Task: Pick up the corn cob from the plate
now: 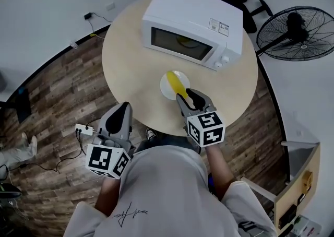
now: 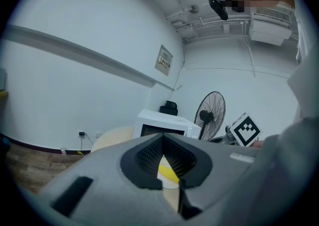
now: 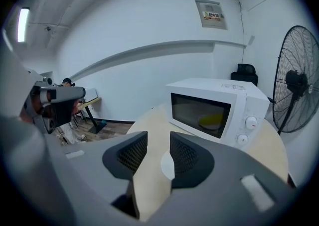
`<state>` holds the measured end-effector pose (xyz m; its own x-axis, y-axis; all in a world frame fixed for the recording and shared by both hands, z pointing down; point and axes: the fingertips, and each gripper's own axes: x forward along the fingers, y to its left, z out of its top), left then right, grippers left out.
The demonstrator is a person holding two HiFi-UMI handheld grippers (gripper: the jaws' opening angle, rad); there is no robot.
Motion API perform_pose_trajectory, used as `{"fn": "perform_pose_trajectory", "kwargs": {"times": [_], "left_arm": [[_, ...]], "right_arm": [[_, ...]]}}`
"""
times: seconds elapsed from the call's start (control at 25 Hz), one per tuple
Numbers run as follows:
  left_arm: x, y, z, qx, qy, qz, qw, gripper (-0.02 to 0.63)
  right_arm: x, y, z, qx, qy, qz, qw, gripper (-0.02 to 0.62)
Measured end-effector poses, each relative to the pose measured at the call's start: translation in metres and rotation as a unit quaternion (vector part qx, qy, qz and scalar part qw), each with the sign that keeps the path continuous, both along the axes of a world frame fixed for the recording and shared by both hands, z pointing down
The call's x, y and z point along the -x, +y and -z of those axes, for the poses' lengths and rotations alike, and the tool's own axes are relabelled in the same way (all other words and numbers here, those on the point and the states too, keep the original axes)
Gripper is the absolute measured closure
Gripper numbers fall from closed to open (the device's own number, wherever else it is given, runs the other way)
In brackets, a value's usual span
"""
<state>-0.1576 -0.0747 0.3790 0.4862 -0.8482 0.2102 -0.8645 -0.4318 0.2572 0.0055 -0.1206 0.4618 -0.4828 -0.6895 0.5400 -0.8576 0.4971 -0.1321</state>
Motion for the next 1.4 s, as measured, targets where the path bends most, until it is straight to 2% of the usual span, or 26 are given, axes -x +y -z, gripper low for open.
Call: {"fn": "perform_pose_trajectory", "kwargs": {"times": [0.48,1.4], "left_arm": [[0.007,-0.014,-0.005,0.009,-0.002,0.016,0.9998,0.615],[0.002,-0.022,-0.017,0.029,-0.002,0.024,0.9993,0.615]], "right_arm": [[0.002,-0.031,-0.035,0.037,0.045,0.012,0.998,0.423],[-0.004,-0.05,-0.084,0.085,0.063,0.02,0.994,0.41]]}}
